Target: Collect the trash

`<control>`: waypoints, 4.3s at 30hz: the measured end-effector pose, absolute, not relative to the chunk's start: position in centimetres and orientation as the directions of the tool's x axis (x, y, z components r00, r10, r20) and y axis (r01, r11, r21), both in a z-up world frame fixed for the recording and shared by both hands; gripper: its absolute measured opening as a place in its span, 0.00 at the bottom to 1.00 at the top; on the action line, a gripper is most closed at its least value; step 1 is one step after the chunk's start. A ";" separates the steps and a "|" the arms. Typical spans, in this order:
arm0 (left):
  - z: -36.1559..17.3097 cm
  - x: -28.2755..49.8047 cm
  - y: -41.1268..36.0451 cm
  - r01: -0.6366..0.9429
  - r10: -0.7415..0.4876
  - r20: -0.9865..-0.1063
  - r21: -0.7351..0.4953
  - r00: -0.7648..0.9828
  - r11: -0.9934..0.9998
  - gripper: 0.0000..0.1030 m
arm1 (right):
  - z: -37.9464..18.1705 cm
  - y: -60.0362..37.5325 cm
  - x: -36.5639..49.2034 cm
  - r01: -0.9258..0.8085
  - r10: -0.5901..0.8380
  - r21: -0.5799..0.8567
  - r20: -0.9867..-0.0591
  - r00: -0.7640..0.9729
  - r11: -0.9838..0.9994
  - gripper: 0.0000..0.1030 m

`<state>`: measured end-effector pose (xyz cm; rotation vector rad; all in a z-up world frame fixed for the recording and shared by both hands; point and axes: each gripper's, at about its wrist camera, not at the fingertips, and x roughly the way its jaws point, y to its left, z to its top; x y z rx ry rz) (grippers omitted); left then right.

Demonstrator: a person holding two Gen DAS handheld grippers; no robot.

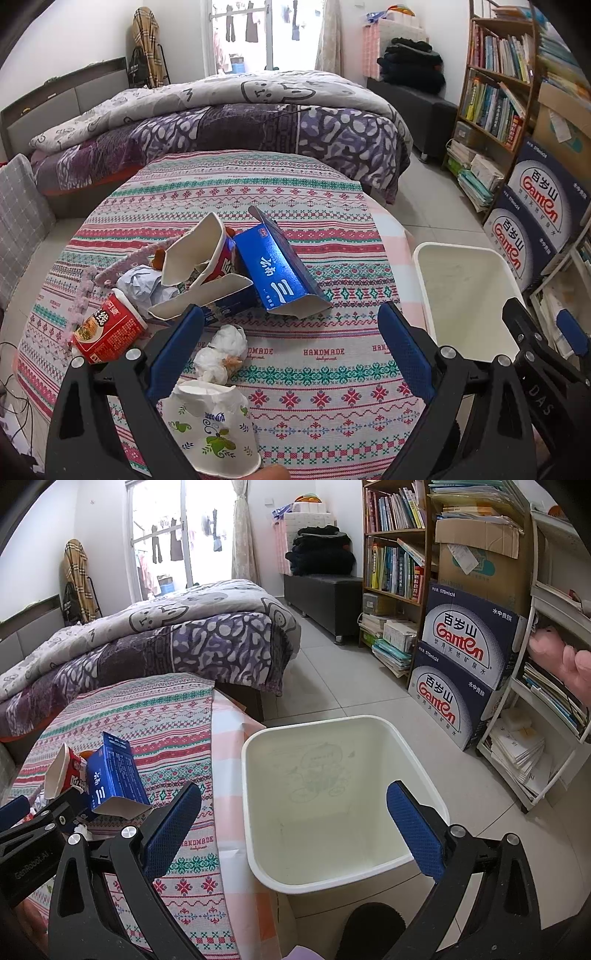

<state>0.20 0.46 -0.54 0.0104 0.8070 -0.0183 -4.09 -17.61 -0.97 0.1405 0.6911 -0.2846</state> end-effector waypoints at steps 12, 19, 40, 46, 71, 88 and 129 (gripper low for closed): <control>-0.6 0.2 0.7 0.017 -0.010 -0.725 0.002 0.689 1.000 0.90 | -1.0 -17.6 -4.1 0.304 -0.213 0.033 -0.643 0.735 0.952 0.93; -0.6 0.2 0.8 0.017 -0.010 -0.725 0.003 0.689 1.000 0.90 | -1.0 -17.6 -4.1 0.304 -0.212 0.034 -0.644 0.735 0.952 0.93; -0.9 0.1 1.2 0.013 -0.007 -0.727 0.003 0.686 1.000 0.90 | -1.2 -17.5 -4.2 0.301 -0.209 0.034 -0.644 0.736 0.953 0.93; -1.1 0.2 1.4 0.011 -0.003 -0.729 0.007 0.684 1.000 0.90 | -1.2 -17.4 -4.2 0.302 -0.209 0.036 -0.645 0.735 0.953 0.93; -2.8 0.9 4.6 0.038 0.017 -0.862 0.042 0.507 0.998 0.90 | -2.3 -17.9 -2.8 0.323 -0.124 0.126 -0.747 0.654 0.938 0.93; -7.6 -0.4 8.5 0.088 -0.055 -0.969 -0.034 0.241 0.996 0.70 | -2.8 -14.0 -1.6 0.216 0.025 0.187 -0.808 0.589 0.958 0.93; 1.7 8.7 14.2 -0.001 -0.153 -0.881 -0.172 0.447 0.985 0.67 | -5.8 -1.9 11.5 -0.229 0.160 0.074 -0.909 0.386 0.971 0.34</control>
